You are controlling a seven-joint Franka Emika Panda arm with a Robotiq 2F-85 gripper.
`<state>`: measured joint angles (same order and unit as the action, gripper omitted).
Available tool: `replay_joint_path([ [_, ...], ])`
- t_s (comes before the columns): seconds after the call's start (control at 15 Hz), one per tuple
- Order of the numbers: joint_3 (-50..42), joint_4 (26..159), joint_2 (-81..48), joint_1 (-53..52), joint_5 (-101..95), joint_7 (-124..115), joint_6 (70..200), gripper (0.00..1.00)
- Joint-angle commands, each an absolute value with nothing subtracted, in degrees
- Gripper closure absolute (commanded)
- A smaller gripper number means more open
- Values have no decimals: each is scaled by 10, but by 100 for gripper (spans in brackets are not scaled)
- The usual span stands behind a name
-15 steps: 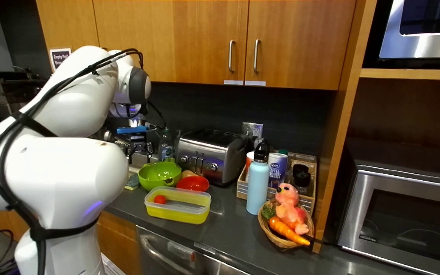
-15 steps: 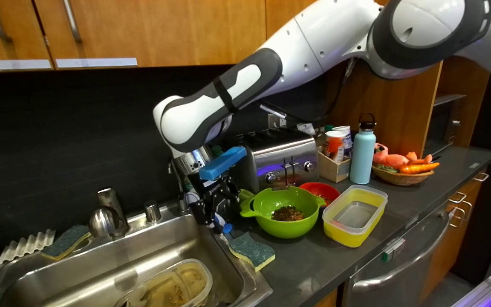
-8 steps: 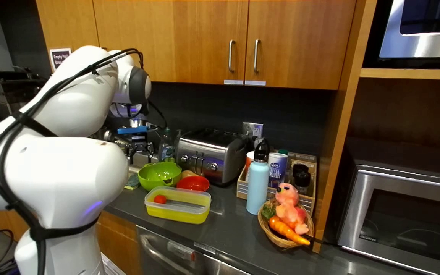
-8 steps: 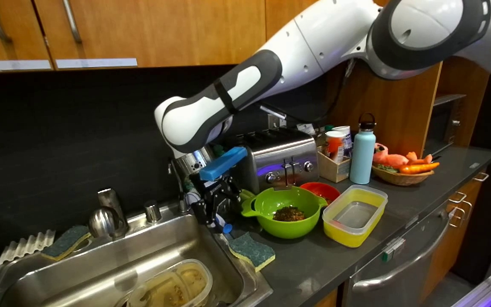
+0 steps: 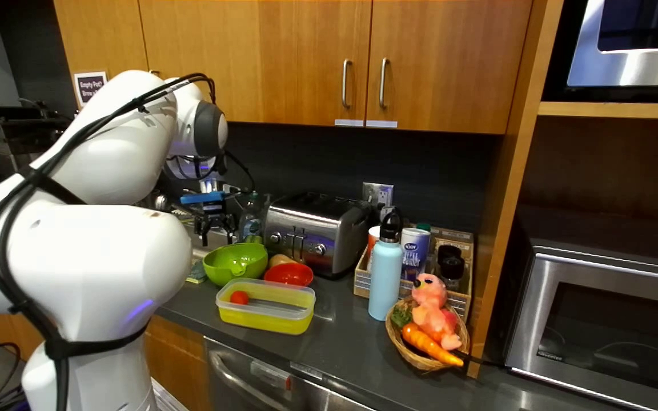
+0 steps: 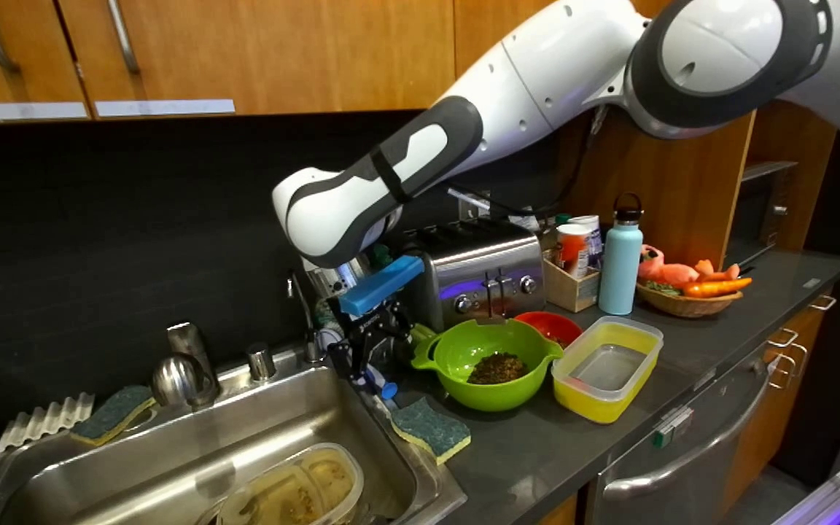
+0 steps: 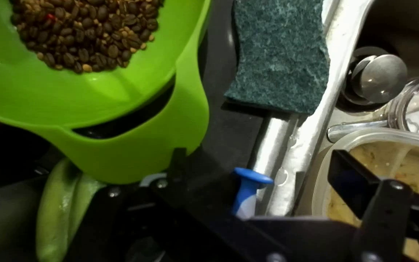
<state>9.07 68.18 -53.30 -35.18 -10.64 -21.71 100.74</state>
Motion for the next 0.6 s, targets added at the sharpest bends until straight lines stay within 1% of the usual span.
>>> replay_joint_path([
  [0.0, 81, 669, -548, -360, -116, -239, 1019, 0],
  [0.33, 82, 658, -557, -363, -119, -239, 1009, 0],
  [0.4, 88, 678, -541, -355, -112, -232, 1018, 0],
  [0.53, 88, 678, -541, -355, -112, -232, 1018, 0],
])
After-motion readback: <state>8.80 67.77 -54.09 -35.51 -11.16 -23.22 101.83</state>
